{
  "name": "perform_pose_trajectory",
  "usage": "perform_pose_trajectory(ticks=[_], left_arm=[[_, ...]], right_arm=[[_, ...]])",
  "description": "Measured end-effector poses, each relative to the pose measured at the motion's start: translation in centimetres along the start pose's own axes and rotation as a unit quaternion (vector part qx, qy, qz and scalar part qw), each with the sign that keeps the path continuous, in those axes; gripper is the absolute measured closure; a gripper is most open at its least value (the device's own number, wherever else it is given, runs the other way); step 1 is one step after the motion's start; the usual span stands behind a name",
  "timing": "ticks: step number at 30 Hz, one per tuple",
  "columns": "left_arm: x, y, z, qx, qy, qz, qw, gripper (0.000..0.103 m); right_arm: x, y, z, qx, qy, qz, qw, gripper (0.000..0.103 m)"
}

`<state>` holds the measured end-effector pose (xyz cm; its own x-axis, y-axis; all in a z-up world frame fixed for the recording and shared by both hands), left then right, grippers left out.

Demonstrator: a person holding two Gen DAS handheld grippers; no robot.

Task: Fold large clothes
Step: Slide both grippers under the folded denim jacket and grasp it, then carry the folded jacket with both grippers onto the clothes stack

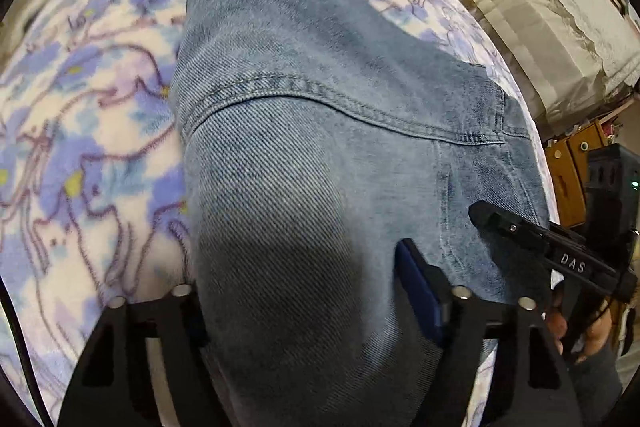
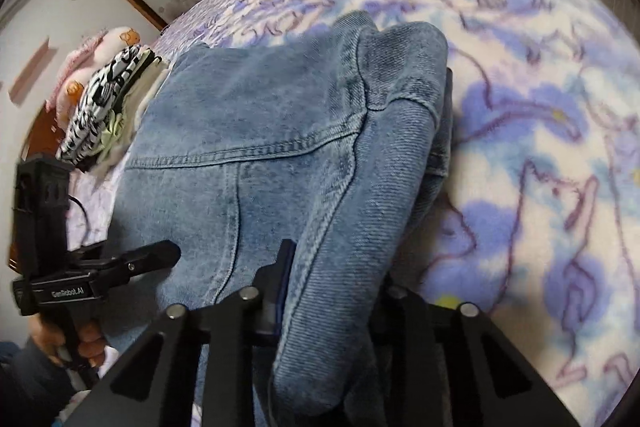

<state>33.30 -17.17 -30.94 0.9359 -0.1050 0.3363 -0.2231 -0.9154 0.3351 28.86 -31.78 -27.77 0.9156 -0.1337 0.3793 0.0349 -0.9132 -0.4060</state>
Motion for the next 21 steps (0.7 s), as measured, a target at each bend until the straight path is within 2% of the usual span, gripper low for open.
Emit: perform_pose_trajectory(ticks=[2, 7, 11, 16, 21], left_arm=[[0.0, 0.4, -0.7, 0.002, 0.009, 0.007, 0.9999, 0.046], [-0.1, 0.9, -3.1, 0.016, 0.029, 0.018, 0.9993, 0.054], [-1.0, 0.6, -5.3, 0.027, 0.034, 0.024, 0.9988, 0.056], [-3.2, -0.7, -8.7, 0.034, 0.026, 0.021, 0.9989, 0.056], [-6.4, -3.5, -13.6, 0.049, 0.028, 0.013, 0.9983, 0.056]], right_arm=[[0.2, -1.0, -0.6, -0.011, 0.012, -0.012, 1.0, 0.082], [0.7, -3.7, -2.9, -0.022, 0.041, -0.035, 0.998, 0.085], [-0.2, -6.1, -4.2, -0.028, 0.045, -0.053, 0.997, 0.085], [-2.5, -9.3, -5.1, -0.012, 0.027, -0.061, 0.998, 0.086], [-4.8, -14.1, -6.0, -0.003, 0.01, -0.092, 0.996, 0.086]])
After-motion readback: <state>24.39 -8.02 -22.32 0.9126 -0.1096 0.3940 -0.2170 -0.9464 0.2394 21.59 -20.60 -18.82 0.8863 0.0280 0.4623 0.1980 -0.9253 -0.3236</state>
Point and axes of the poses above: each gripper's, at about its wrist camera, not at the fingertips, and z roughly the way its jaws point, y to its right, x to its top, the point moved 9 cm from there along z, roughly the way its jaws point, and after that the axes turned 2 degrees about x, right-handed, at the moved point
